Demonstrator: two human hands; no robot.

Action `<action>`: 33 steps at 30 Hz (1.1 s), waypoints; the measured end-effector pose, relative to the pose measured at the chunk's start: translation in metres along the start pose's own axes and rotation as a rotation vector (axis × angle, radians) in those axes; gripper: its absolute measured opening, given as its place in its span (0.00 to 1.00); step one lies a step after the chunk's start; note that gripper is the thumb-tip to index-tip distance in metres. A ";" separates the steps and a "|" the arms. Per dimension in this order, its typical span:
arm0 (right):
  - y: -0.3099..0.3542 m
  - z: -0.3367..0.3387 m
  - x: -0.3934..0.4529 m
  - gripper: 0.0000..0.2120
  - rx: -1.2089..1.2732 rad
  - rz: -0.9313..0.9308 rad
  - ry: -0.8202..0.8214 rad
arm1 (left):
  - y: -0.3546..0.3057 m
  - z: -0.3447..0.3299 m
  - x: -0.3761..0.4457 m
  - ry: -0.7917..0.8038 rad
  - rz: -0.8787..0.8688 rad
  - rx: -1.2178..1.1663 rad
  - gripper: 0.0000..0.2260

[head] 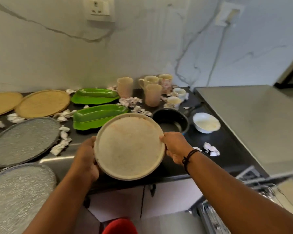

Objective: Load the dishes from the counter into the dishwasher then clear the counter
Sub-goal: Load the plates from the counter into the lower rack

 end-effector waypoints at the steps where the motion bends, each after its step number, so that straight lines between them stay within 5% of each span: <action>1: 0.001 0.019 -0.010 0.09 0.016 0.035 -0.010 | -0.001 -0.017 -0.010 0.043 -0.018 -0.015 0.14; 14: -0.066 0.374 -0.103 0.08 0.383 0.210 -0.485 | 0.108 -0.305 -0.158 0.607 -0.004 0.132 0.10; 24: -0.195 0.618 -0.155 0.09 0.312 -0.026 -0.744 | 0.316 -0.492 -0.229 0.773 0.184 0.523 0.06; 33: -0.339 0.690 -0.132 0.08 0.179 -0.438 -0.734 | 0.490 -0.531 -0.195 0.878 0.537 1.010 0.15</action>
Point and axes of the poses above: each hand's wrist, its own x-axis towards the middle knuckle, its own z-axis out of the back of the hand, y = z × x, the point moved 1 cm from there along x, towards the middle knuckle, and after that the axes turned 3 degrees about x, right-handed, at the moved point
